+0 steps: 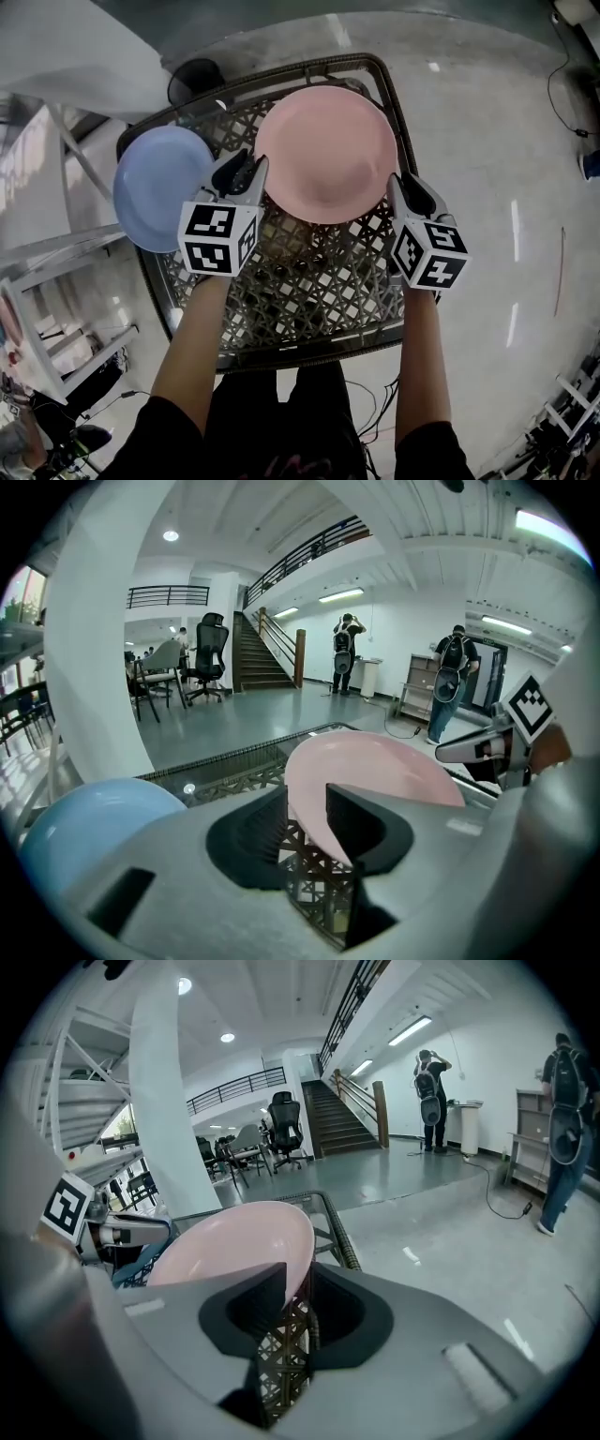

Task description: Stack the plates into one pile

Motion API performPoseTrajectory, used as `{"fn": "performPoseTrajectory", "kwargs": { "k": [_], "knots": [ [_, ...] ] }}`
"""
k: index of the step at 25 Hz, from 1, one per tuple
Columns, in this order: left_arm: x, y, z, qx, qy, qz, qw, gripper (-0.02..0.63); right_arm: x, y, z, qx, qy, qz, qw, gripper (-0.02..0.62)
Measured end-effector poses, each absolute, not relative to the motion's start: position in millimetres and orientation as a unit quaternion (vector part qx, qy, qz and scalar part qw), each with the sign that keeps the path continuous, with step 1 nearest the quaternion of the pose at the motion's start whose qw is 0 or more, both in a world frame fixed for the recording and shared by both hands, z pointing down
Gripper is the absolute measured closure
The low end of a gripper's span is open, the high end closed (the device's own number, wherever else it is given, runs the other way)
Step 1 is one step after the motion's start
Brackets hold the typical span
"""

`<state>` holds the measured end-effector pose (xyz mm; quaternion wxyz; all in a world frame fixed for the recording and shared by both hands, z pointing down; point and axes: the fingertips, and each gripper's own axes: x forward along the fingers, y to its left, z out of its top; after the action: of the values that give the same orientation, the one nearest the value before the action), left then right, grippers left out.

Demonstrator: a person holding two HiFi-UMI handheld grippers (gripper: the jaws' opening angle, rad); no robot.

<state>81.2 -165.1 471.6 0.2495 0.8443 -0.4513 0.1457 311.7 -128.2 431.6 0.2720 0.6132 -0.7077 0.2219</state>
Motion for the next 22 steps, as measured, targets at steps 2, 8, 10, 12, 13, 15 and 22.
{"fn": "performPoseTrajectory", "kwargs": {
  "k": [2,8,10,12,13,15,22],
  "knots": [
    [83.3,-167.6,475.3,0.841,-0.452,0.149,0.255,0.471,312.9,-130.3,434.8,0.613,-0.706,0.227,0.272,0.503],
    [88.9,-171.6,484.4,0.828,-0.457,0.181,0.27,0.46,314.2,-136.5,441.5,0.61,-0.704,0.24,0.272,0.499],
    [89.4,-171.3,486.9,0.822,-0.457,0.193,0.28,0.46,314.1,-137.5,442.8,0.61,-0.702,0.244,0.274,0.499],
    [91.1,-170.5,490.2,0.818,-0.454,0.204,0.288,0.46,313.8,-138.1,444.3,0.61,-0.701,0.248,0.275,0.495],
    [92.3,-170.4,491.6,0.818,-0.452,0.208,0.29,0.46,313.5,-138.3,445.5,0.609,-0.701,0.249,0.276,0.495],
    [93.9,-171.5,493.7,0.817,-0.448,0.211,0.294,0.46,312.9,-139.4,448.0,0.607,-0.7,0.253,0.277,0.495],
    [96.0,-171.5,501.6,0.81,-0.442,0.229,0.309,0.476,311.1,-142.3,450.6,0.604,-0.7,0.26,0.278,0.494]
  ]
}}
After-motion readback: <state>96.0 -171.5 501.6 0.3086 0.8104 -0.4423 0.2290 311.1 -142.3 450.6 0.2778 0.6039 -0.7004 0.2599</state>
